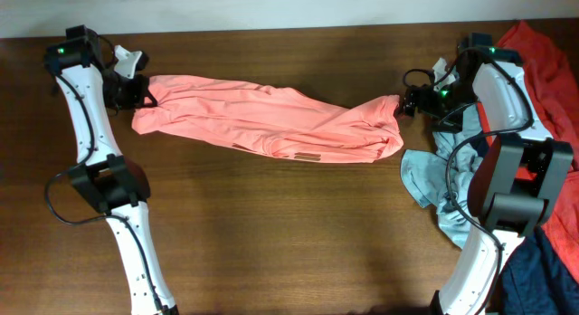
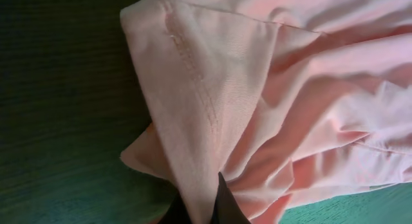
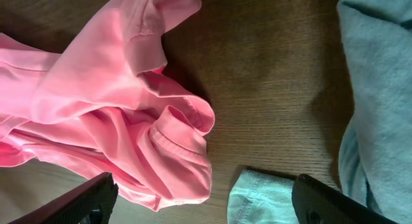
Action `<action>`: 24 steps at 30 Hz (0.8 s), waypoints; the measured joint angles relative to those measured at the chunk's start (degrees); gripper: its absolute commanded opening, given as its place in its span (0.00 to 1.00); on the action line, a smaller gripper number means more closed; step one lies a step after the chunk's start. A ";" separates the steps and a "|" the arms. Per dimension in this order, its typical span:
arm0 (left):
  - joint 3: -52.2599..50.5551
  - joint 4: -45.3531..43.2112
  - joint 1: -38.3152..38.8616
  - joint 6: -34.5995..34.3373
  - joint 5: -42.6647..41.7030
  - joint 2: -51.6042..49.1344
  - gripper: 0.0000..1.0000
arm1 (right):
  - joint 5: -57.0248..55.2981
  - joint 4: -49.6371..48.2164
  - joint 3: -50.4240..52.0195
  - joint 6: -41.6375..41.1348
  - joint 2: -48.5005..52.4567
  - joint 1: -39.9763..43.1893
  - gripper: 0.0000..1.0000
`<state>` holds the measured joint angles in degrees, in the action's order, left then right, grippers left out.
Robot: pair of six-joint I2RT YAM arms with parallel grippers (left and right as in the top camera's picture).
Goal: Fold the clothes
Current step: 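Carry the shirt's left end rightward with the left gripper, folding it over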
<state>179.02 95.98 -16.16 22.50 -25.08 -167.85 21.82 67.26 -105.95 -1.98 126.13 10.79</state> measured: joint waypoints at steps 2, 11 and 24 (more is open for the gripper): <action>-0.02 0.02 0.35 -0.02 -0.33 0.24 0.01 | 0.15 0.00 0.00 0.00 0.00 0.00 0.92; 0.00 0.04 7.72 -0.02 -1.99 5.97 0.01 | 0.20 0.00 0.00 0.02 0.00 0.00 0.92; 0.04 0.50 24.39 0.00 0.57 6.29 0.01 | 0.20 0.00 0.00 -0.26 -0.04 0.00 0.92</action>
<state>179.06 96.49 8.23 22.50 -24.51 -161.56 22.02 67.26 -105.95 -2.24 126.08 10.79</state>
